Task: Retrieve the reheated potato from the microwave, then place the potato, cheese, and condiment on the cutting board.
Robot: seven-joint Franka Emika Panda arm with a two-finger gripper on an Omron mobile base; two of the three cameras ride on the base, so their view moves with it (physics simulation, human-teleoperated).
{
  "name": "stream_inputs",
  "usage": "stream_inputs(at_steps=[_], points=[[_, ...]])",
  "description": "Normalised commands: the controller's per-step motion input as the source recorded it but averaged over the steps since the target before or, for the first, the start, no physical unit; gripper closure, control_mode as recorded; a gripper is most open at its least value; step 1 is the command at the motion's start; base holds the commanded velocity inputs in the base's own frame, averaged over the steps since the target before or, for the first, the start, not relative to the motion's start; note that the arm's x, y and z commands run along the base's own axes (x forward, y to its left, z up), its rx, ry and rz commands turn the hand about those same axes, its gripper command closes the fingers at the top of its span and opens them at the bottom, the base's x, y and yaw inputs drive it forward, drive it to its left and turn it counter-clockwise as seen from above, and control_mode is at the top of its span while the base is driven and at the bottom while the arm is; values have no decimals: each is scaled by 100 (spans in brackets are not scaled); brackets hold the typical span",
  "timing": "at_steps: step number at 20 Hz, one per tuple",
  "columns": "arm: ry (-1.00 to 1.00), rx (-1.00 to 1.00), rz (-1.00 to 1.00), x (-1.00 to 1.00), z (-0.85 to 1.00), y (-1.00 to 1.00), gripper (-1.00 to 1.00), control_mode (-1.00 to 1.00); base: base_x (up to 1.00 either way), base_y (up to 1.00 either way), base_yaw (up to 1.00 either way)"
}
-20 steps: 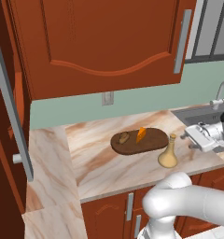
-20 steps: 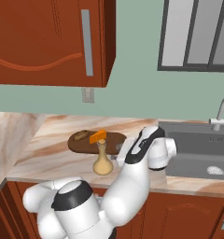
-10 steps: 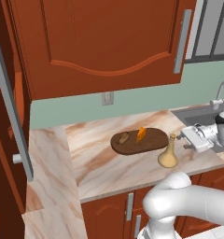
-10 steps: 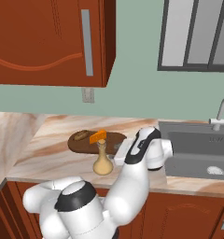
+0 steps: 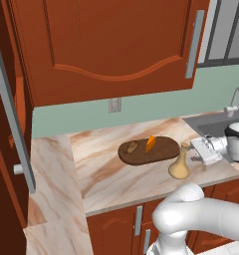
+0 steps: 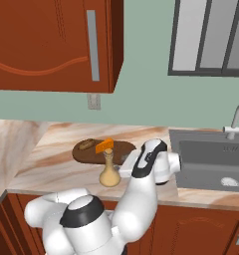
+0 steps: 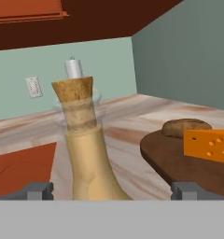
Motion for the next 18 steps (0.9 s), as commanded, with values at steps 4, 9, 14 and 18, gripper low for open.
stream_inputs(at_steps=[4,9,14,18], points=[[0,0,-4,14,-9,5,-100,-100,0,0,0],[0,0,-3,13,-5,5,-100,-100,0,0,0],[0,0,-2,10,-8,3,-100,-100,0,0,0],[0,0,-1,4,-11,0,-100,-100,0,0,0]])
